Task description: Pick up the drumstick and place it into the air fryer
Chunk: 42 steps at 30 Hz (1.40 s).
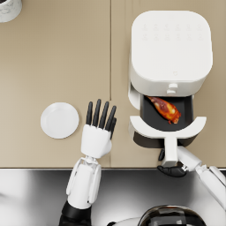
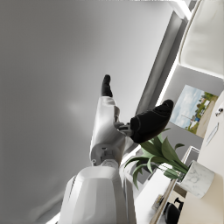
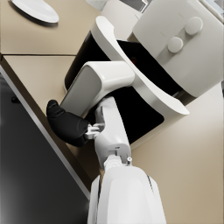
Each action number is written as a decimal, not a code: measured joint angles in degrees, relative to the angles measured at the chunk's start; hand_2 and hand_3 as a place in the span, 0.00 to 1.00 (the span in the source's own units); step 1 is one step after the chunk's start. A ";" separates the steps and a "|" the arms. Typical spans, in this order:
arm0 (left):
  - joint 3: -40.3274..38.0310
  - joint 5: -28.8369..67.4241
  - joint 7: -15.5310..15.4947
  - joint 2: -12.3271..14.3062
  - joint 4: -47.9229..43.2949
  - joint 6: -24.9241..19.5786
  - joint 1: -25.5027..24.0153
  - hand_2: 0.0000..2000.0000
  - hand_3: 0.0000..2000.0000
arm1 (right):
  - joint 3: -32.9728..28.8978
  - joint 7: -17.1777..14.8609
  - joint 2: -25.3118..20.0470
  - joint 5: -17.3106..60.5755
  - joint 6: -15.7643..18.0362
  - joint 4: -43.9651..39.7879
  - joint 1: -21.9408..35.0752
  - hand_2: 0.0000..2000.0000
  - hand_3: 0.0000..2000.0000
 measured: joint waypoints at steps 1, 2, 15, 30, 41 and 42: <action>-1.08 0.00 0.00 -0.08 -0.04 0.00 -0.39 0.00 0.00 | -0.14 0.06 -0.86 0.00 0.74 -1.52 0.90 1.00 1.00; -2.15 0.00 0.00 -0.13 -0.14 0.01 -0.72 0.00 0.00 | -0.26 0.08 -1.70 0.03 1.26 -3.00 1.79 1.00 1.00; -12.25 -0.01 0.00 -0.01 1.69 0.01 0.34 0.00 0.00 | 0.68 0.17 -9.99 0.57 3.08 -19.75 12.74 1.00 1.00; -14.07 -0.02 0.00 -0.21 2.93 0.01 0.48 0.00 0.00 | -3.71 3.04 -21.48 0.60 5.19 -40.63 20.94 1.00 1.00; -13.85 -0.02 0.00 -0.18 3.07 0.01 -0.18 0.00 0.00 | -1.57 1.70 -20.75 0.57 5.19 -40.75 22.37 1.00 1.00; -13.85 -0.02 0.00 -0.18 3.07 0.01 -0.19 0.00 0.00 | -1.54 1.67 -20.74 0.56 5.13 -40.73 22.36 1.00 1.00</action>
